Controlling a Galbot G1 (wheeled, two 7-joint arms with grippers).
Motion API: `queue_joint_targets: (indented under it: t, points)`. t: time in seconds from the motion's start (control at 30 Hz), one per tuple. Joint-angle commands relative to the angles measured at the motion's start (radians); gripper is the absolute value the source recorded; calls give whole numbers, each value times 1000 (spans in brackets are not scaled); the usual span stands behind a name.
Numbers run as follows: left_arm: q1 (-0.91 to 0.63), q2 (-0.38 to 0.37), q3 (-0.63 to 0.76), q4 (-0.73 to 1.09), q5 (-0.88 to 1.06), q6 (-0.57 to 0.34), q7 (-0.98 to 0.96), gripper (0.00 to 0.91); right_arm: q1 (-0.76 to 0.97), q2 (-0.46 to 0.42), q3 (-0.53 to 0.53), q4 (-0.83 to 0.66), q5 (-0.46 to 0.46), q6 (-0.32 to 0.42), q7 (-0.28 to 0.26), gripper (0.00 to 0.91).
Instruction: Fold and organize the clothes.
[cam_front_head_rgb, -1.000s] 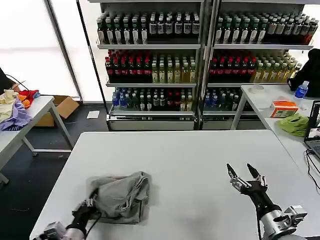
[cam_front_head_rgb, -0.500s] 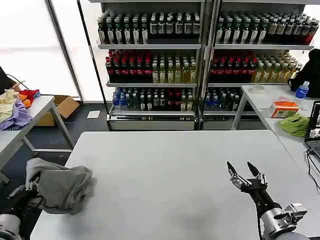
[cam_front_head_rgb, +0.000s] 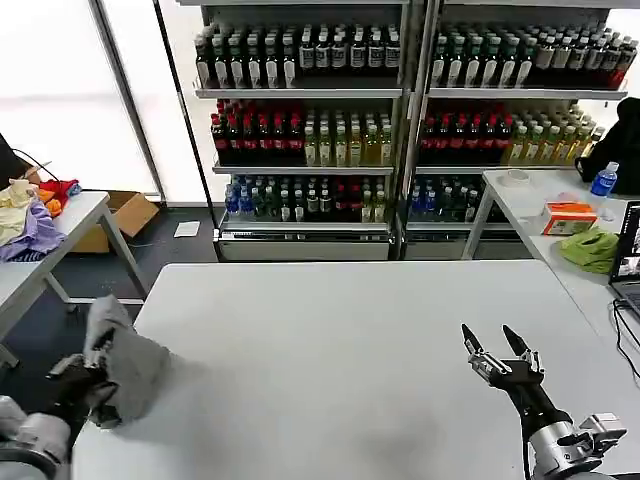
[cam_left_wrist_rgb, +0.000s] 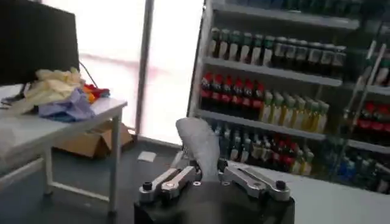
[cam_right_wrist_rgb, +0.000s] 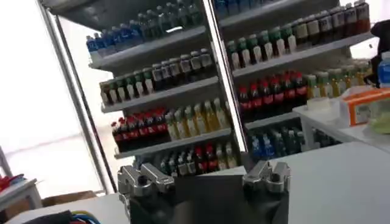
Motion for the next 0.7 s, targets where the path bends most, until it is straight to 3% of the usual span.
queue_joint_targets:
  t: [0.03,0.13,0.17,0.2,0.23,0.37,0.53,0.7]
  points:
    - [-43,-248,773,36,193,-54,-161,10,-9,17,8,15,-5,-7,7,907]
    - [-101,-305,859,161,218,-49,-175,20,-23,17,13,38,-7,-23,9,907]
    - [-124,-324,880,189,192,-43,-185,131,-26,17,14,42,-8,-28,10,907]
    - [-141,-341,888,208,173,-31,-194,796,-36,15,13,50,-12,-44,14,907]
    - [-159,-356,897,219,152,-19,-200,907,-39,14,10,53,-20,-59,18,907]
    - [-243,-434,906,227,113,0,-225,907,-34,0,-63,48,-79,-193,74,907]
    - [-338,-503,836,222,85,-5,-232,907,3,-1,-155,32,-78,-271,95,907]
    - [-339,-461,765,166,48,-13,-221,907,54,-23,-262,12,-65,-312,86,907]
